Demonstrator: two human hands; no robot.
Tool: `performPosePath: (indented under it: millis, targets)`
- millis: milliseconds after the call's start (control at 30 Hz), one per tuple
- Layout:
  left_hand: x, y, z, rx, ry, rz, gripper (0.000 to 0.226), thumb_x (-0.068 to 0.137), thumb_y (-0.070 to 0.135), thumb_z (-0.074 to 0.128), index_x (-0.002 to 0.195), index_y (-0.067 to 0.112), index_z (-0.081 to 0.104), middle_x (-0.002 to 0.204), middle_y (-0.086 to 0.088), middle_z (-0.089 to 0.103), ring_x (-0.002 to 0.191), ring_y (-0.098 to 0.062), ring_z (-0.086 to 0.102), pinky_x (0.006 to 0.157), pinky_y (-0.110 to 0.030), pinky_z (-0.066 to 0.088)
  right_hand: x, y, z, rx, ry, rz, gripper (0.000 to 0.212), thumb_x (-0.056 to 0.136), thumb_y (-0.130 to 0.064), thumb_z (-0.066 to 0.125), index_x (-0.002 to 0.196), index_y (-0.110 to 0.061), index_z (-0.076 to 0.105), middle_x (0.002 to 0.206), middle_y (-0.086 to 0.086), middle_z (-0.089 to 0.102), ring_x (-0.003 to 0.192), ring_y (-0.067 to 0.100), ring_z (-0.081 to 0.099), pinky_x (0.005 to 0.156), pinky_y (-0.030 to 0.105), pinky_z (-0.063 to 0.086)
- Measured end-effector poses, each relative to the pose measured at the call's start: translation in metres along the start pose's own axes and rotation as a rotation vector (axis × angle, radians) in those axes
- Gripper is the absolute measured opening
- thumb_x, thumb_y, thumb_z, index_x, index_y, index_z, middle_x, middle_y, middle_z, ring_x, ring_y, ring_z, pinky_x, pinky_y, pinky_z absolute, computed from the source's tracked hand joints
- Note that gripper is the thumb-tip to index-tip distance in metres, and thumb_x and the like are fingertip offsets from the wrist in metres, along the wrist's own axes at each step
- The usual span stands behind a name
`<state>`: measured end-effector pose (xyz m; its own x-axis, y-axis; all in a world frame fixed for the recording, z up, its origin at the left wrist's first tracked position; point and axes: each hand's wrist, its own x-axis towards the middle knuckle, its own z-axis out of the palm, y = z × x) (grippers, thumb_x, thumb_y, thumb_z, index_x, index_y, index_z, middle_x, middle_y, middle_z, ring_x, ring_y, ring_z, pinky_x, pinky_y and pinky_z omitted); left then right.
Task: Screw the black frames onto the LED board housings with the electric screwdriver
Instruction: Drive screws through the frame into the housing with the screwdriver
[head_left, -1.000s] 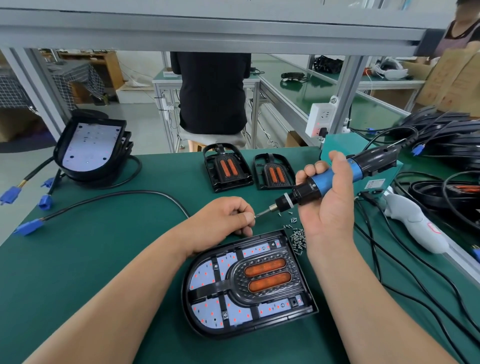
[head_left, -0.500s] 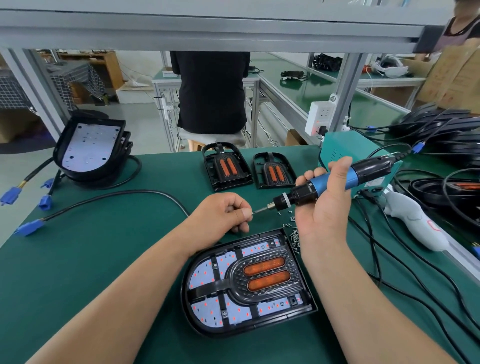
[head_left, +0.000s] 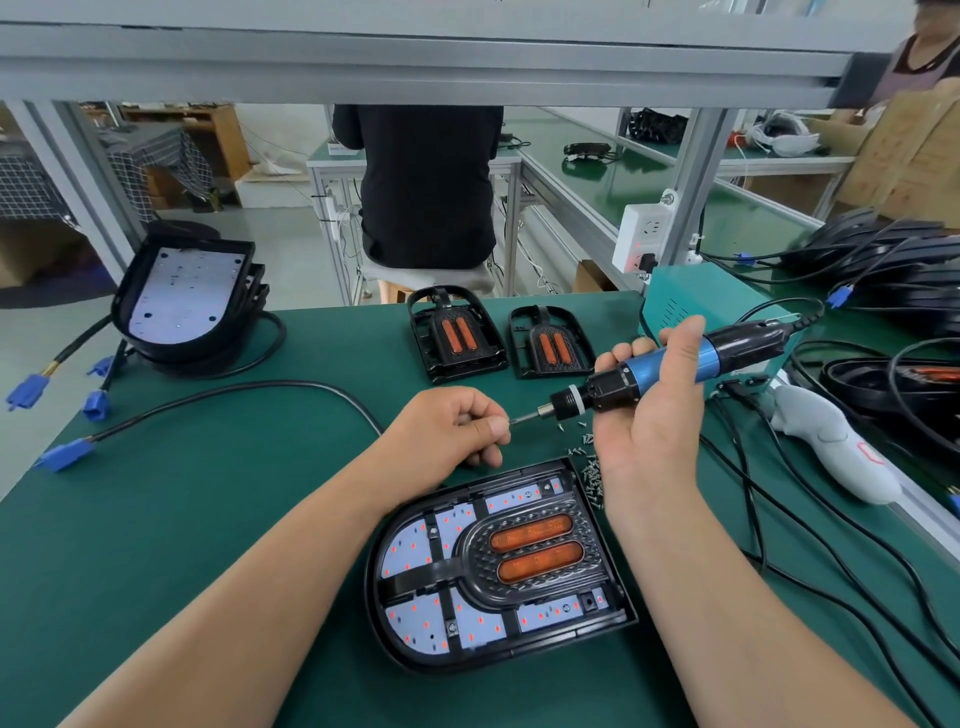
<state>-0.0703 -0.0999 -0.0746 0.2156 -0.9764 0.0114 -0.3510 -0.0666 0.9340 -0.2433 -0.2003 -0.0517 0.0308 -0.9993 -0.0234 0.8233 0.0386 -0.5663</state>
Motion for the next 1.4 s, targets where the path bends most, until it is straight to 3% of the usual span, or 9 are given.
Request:
performPosePath:
  millis: [133, 300, 467, 600, 700, 767, 900, 1033, 1400]
  targets:
    - [0.0, -0.001, 0.0, 0.006, 0.009, -0.005, 0.01, 0.1, 0.012, 0.07, 0.091, 0.013, 0.074, 0.073, -0.004, 0.078, 0.068, -0.007, 0.068, 0.071, -0.021, 0.058, -0.001, 0.001, 0.0, -0.012, -0.016, -0.01, 0.046, 0.101, -0.046, 0.07, 0.13, -0.013, 0.055, 0.083, 0.0, 0.058, 0.078, 0.017, 0.058, 0.084, 0.034, 0.054]
    - [-0.001, -0.003, -0.002, -0.04, -0.013, 0.016, 0.009, 0.1, 0.019, 0.072, 0.093, 0.014, 0.076, 0.08, -0.008, 0.079, 0.073, -0.011, 0.069, 0.074, -0.024, 0.058, 0.001, 0.001, -0.002, 0.012, 0.002, 0.001, 0.043, 0.1, -0.047, 0.07, 0.122, -0.013, 0.053, 0.081, 0.0, 0.058, 0.077, 0.017, 0.057, 0.085, 0.035, 0.054]
    - [-0.003, -0.002, -0.01, -0.285, -0.015, 0.027, 0.02, 0.107, 0.024, 0.059, 0.12, 0.013, 0.071, 0.107, -0.011, 0.079, 0.093, -0.022, 0.076, 0.082, -0.031, 0.058, 0.004, -0.005, -0.004, 0.05, 0.022, 0.009, 0.044, 0.098, -0.048, 0.072, 0.117, -0.013, 0.054, 0.083, 0.001, 0.059, 0.078, 0.018, 0.059, 0.085, 0.035, 0.057]
    - [-0.013, 0.008, -0.025, -0.182, 0.047, 0.058, 0.021, 0.094, 0.036, 0.068, 0.103, 0.02, 0.079, 0.098, -0.005, 0.079, 0.083, -0.016, 0.072, 0.068, -0.025, 0.055, 0.007, -0.012, -0.004, 0.074, 0.031, -0.001, 0.042, 0.1, -0.047, 0.071, 0.117, -0.013, 0.053, 0.082, 0.001, 0.058, 0.076, 0.018, 0.059, 0.083, 0.035, 0.057]
    - [-0.025, 0.015, -0.034, -0.062, -0.081, 0.017, 0.033, 0.082, 0.05, 0.075, 0.095, 0.02, 0.08, 0.085, 0.001, 0.074, 0.073, -0.011, 0.064, 0.061, -0.022, 0.049, 0.007, -0.015, -0.003, 0.093, 0.037, 0.004, 0.039, 0.1, -0.045, 0.072, 0.114, -0.013, 0.054, 0.08, 0.0, 0.059, 0.073, 0.017, 0.059, 0.08, 0.034, 0.056]
    - [-0.033, 0.018, -0.034, -0.022, -0.2, -0.015, 0.038, 0.081, 0.052, 0.077, 0.099, 0.018, 0.08, 0.088, 0.001, 0.075, 0.077, -0.011, 0.064, 0.066, -0.021, 0.051, 0.006, -0.017, -0.002, 0.108, 0.04, 0.015, 0.036, 0.1, -0.042, 0.072, 0.111, -0.013, 0.055, 0.079, 0.001, 0.058, 0.071, 0.017, 0.059, 0.076, 0.033, 0.056]
    - [-0.046, 0.018, -0.029, 0.089, -0.31, -0.02, 0.029, 0.087, 0.043, 0.078, 0.108, 0.024, 0.08, 0.107, 0.0, 0.08, 0.097, -0.011, 0.073, 0.093, -0.029, 0.058, 0.003, -0.022, -0.001, 0.131, 0.035, 0.036, 0.031, 0.1, -0.039, 0.072, 0.106, -0.013, 0.056, 0.078, 0.001, 0.057, 0.068, 0.017, 0.059, 0.071, 0.032, 0.055]
    - [-0.051, 0.014, -0.027, 0.112, -0.271, -0.017, 0.028, 0.088, 0.042, 0.078, 0.112, 0.028, 0.08, 0.109, 0.003, 0.08, 0.106, -0.018, 0.075, 0.101, -0.038, 0.058, -0.002, -0.032, -0.005, 0.153, -0.002, 0.037, 0.029, 0.101, -0.037, 0.071, 0.105, -0.013, 0.055, 0.077, 0.002, 0.055, 0.067, 0.018, 0.056, 0.072, 0.032, 0.053]
    - [-0.051, 0.003, -0.028, 0.18, -0.07, 0.026, 0.019, 0.097, 0.03, 0.073, 0.111, 0.041, 0.081, 0.105, 0.022, 0.079, 0.099, 0.002, 0.073, 0.092, -0.023, 0.051, -0.019, -0.052, -0.016, 0.076, -0.24, 0.078, 0.023, 0.105, -0.04, 0.06, 0.102, -0.017, 0.056, 0.077, -0.005, 0.048, 0.063, 0.009, 0.05, 0.062, 0.023, 0.048]
